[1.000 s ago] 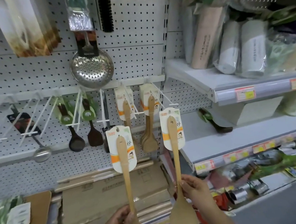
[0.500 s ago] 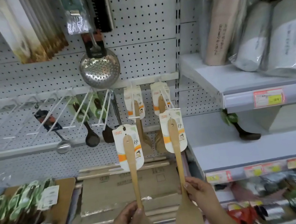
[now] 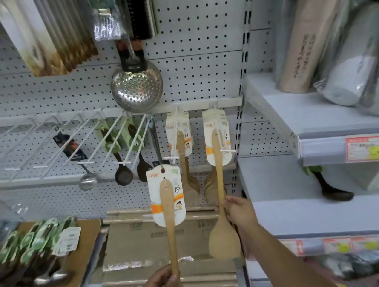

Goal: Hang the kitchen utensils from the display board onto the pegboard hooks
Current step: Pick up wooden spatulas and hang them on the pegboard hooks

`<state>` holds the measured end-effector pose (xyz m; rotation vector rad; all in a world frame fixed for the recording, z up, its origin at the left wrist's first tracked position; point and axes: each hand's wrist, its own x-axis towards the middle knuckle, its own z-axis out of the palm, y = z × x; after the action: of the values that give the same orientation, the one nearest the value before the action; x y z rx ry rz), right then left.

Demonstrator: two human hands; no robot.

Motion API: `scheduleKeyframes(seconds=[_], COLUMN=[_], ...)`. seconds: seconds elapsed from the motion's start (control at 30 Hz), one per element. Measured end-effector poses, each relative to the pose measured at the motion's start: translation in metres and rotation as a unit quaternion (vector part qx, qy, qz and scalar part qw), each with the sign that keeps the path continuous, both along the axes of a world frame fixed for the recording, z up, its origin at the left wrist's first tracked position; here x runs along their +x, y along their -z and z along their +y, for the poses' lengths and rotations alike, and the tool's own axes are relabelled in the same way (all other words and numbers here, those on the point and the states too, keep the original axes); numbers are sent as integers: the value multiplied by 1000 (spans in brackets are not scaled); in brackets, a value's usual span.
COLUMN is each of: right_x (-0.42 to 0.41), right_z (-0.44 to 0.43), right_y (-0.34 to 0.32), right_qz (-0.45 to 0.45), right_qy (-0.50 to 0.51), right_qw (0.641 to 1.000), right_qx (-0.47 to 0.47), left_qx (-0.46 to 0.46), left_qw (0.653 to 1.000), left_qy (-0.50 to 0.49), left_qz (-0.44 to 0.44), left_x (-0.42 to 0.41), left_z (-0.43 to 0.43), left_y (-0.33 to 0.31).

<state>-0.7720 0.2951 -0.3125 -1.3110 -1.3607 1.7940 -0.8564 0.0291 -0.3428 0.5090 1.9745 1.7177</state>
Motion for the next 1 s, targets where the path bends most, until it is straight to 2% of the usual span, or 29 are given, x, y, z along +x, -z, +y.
scheduleKeyframes(seconds=[0.13,0.3,0.37,0.43,0.47,0.53,0.6,0.67,0.73,0.83,1.0], right_x=[-22,-23,-15,-11,-11,-12,-16,-21,-25,-30,-32], right_z=[27,38,39,35,30,15,-5,-24,-42,-63,-71], right_y=[13,25,25,24,23,13,-10,-34,-56,-71,-75], right_qz=[-40,-81,-26,-58,-71,-57,-19,71,115,115,131], right_qy=[10,22,4,1,33,76,17,-50,-100,-139,-132], right_qw=[999,996,999,998,997,995,997,996,988,982,981], right_qx=[-24,-3,-45,6,25,43,75,31,20,48,55], left_qx=[-6,-35,-43,-44,-43,-42,-43,-56,-65,-61,-40], left_qw=[1000,999,998,997,997,995,992,990,987,985,986], left_qy=[2,36,48,56,61,83,110,128,143,156,149], left_qz=[-8,-20,-21,-22,-22,-31,-42,-37,-29,-36,-58], left_x=[-16,-31,-33,-33,-32,-31,-29,-28,-25,-21,-13], left_z=[2,-2,-4,-6,-7,-9,-10,-10,-8,-5,-3], left_y=[5,12,15,17,19,23,25,29,33,35,33])
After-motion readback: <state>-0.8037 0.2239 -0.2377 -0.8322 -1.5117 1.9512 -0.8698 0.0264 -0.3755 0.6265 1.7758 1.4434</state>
